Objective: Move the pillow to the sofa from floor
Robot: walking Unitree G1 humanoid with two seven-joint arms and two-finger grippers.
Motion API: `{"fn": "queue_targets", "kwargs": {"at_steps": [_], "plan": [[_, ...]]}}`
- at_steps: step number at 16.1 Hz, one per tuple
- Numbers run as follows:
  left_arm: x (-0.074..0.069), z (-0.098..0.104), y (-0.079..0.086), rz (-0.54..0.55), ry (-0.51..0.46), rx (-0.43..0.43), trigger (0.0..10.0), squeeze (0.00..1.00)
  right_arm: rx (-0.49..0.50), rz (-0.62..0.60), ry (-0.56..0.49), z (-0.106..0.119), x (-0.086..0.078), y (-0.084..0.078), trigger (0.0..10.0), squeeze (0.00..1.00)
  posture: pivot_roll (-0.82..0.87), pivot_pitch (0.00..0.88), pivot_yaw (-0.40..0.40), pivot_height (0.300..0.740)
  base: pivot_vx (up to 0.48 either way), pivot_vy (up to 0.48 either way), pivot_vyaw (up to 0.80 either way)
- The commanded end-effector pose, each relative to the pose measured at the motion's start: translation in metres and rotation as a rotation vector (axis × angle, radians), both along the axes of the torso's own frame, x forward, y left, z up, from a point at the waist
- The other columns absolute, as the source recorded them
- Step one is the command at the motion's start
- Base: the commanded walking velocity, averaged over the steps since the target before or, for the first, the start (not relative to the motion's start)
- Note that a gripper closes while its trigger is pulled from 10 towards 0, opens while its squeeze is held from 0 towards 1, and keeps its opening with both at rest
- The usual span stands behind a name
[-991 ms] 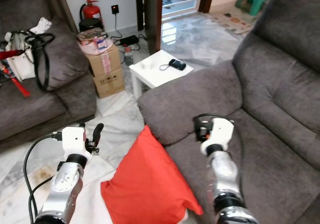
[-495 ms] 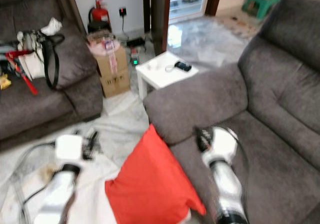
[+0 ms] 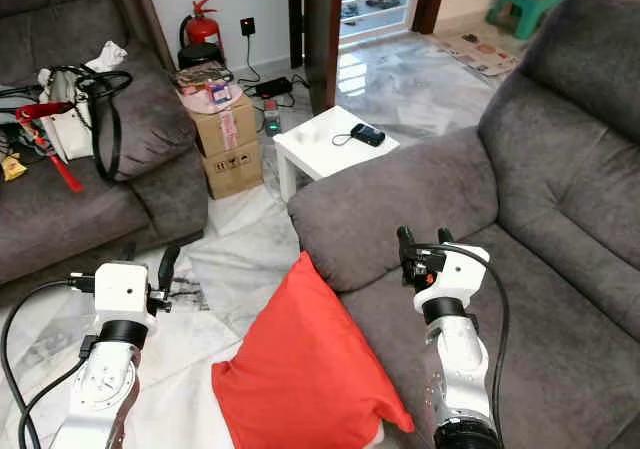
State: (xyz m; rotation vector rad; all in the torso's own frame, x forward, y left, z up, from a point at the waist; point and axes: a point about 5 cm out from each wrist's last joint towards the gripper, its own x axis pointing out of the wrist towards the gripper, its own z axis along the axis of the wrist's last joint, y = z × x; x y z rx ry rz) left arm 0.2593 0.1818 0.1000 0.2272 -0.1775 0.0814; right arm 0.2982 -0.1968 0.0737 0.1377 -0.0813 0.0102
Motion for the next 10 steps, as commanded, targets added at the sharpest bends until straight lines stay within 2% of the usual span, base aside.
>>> {"fn": "queue_targets", "kwargs": {"at_steps": [1, 6, 10], "plan": [[0.0010, 0.0056, -0.0023, -0.003, -0.015, 0.005, 10.0, 0.00, -0.001, -0.002, 0.016, -0.0009, -0.0025, -0.0001, 10.0, 0.00, -0.01, 0.030, -0.008, 0.740, 0.000, 0.000, 0.00], [0.0058, 0.0070, -0.0081, -0.029, -0.007, 0.003, 10.0, 0.00, -0.004, 0.003, 0.060, -0.0033, 0.0002, 0.0034, 10.0, 0.00, -0.02, 0.023, -0.007, 0.736, 0.000, 0.000, 0.00], [0.0067, 0.0066, -0.0093, -0.037, -0.002, 0.001, 10.0, 0.00, -0.009, 0.023, 0.063, -0.0017, 0.0015, 0.0069, 10.0, 0.00, -0.02, 0.049, -0.010, 0.691, 0.000, 0.000, 0.00]]}}
